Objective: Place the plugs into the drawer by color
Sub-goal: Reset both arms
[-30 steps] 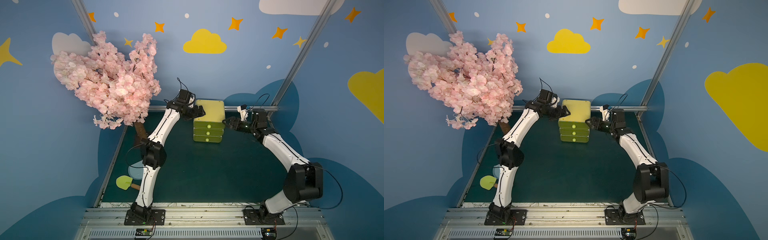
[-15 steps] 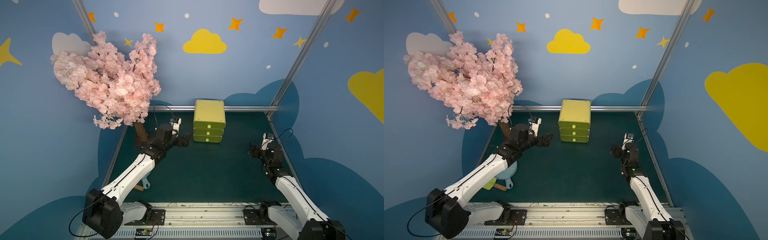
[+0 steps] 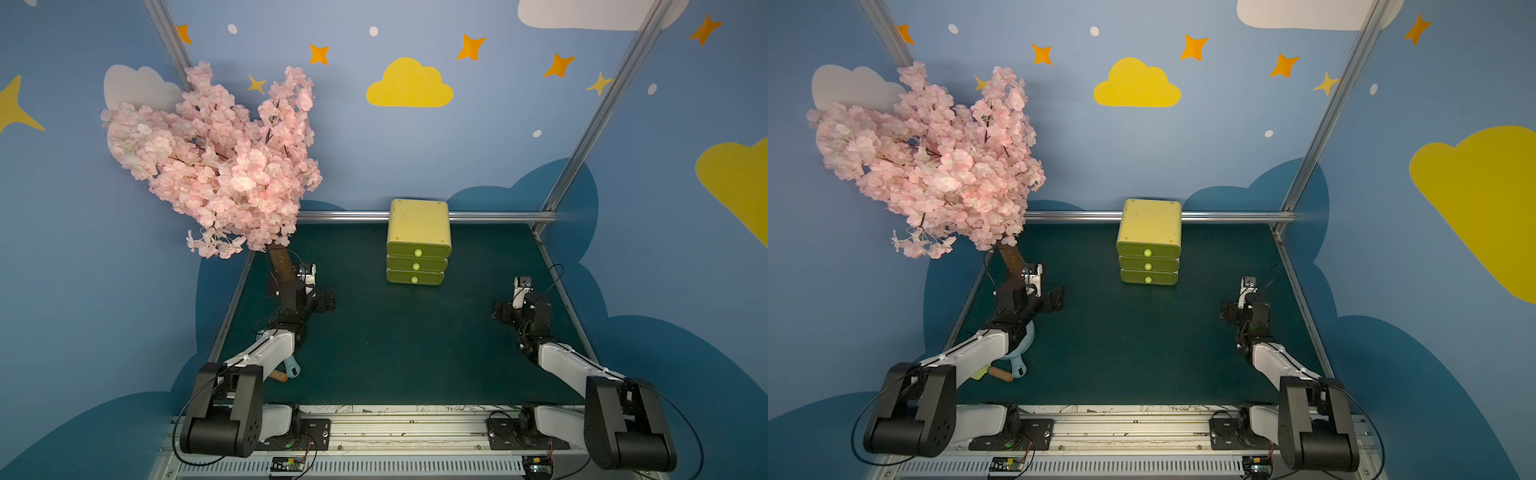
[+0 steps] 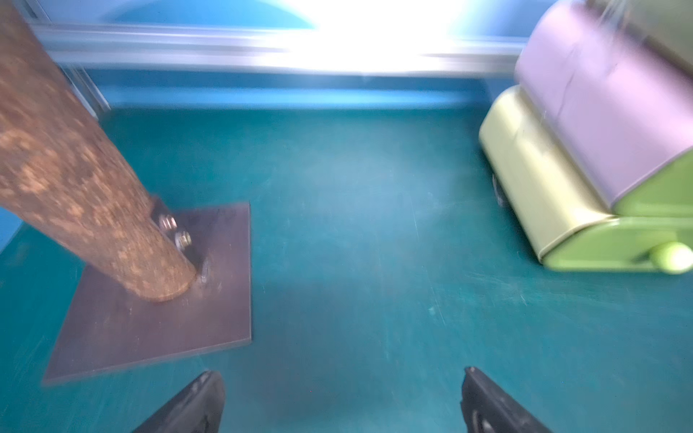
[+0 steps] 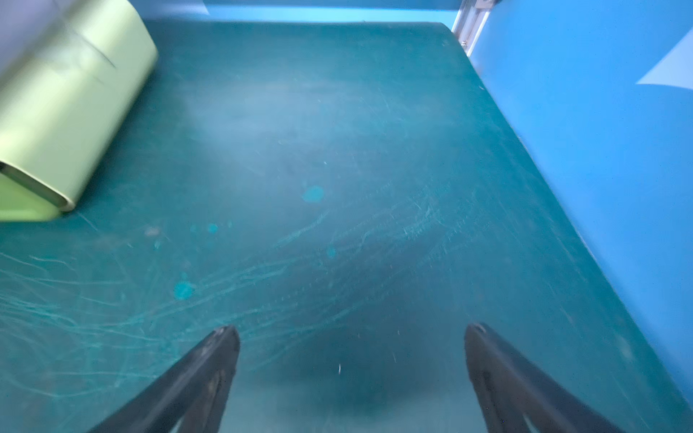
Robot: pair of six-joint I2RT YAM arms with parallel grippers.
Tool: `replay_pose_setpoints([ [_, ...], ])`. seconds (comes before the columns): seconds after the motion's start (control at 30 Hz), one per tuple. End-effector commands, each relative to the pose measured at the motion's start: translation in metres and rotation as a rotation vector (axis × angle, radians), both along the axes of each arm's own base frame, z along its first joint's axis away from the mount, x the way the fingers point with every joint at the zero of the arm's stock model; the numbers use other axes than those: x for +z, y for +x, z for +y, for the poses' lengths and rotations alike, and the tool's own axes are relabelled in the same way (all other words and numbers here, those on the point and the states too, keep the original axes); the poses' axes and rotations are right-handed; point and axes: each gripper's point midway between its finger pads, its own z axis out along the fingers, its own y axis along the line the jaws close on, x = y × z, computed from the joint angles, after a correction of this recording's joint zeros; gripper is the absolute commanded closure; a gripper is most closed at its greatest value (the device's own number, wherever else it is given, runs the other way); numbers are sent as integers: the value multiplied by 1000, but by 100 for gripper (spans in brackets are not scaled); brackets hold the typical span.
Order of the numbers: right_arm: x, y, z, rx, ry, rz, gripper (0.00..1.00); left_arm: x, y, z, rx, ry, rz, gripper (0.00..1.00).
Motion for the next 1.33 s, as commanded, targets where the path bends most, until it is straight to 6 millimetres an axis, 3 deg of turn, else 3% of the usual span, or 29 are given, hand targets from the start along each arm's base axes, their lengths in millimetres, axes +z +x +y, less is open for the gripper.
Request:
replay_pose_setpoints([
  [0.0,17,16,14,136,113,-59,1,-3,5,6,-21,22,-39,0],
  [0.03,20,18,11,126,138,-72,2,2,7,4,-40,34,-93,0],
  [0.17,16,13,-9,-33,151,-182,1,-20,9,3,-52,39,-90,0],
  [0.27,10,20,2,33,146,-131,2,-26,14,13,-27,-13,-66,0],
  [0.33,-5,28,16,83,96,-75,2,-27,15,13,-25,-17,-62,0],
  [0.4,-6,40,19,69,46,-160,2,-27,15,13,-26,-19,-59,0],
  [0.5,-5,40,15,26,52,-181,2,-27,15,14,-26,-20,-61,0],
  [0.63,-11,38,18,50,33,-28,1,-24,12,13,-30,-16,-75,0],
  [1.07,-11,38,18,50,29,-40,1,-29,18,14,-28,-20,-41,0],
  [1.3,-9,37,18,51,27,-50,2,-24,12,13,-30,-16,-74,0],
])
